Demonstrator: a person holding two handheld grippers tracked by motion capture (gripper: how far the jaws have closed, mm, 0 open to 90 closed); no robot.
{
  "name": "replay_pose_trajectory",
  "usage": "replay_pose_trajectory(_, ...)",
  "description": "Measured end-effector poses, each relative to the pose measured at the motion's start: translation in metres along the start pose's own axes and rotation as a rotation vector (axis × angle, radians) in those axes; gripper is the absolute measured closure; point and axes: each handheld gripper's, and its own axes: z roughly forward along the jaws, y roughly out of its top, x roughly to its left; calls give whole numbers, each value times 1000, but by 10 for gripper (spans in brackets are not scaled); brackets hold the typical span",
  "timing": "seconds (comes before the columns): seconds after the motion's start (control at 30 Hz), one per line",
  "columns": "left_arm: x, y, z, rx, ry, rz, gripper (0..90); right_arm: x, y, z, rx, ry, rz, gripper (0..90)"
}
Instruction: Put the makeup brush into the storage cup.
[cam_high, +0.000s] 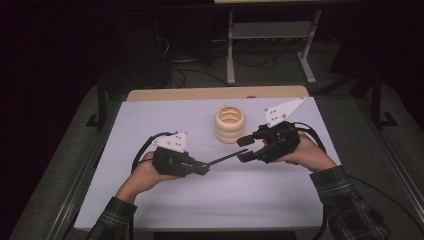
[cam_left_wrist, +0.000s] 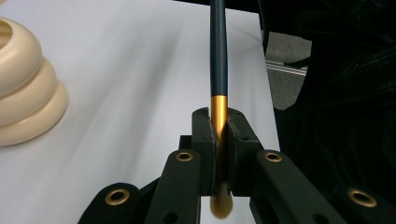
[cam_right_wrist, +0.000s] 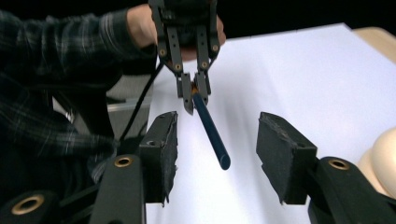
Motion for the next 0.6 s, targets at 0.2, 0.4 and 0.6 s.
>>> replay_pose_trajectory(0.2,0,0,1,4,-5,1,843,-1,12,3,99,6,-14,477)
replay_pose_trajectory(0.4,0,0,2,14,-11,1,843,-3,20,8,175,21,-29,499)
replay_pose_trajectory(0.6,0,0,3,17,-12,-1,843,-1,25,13,225,33,-54,556)
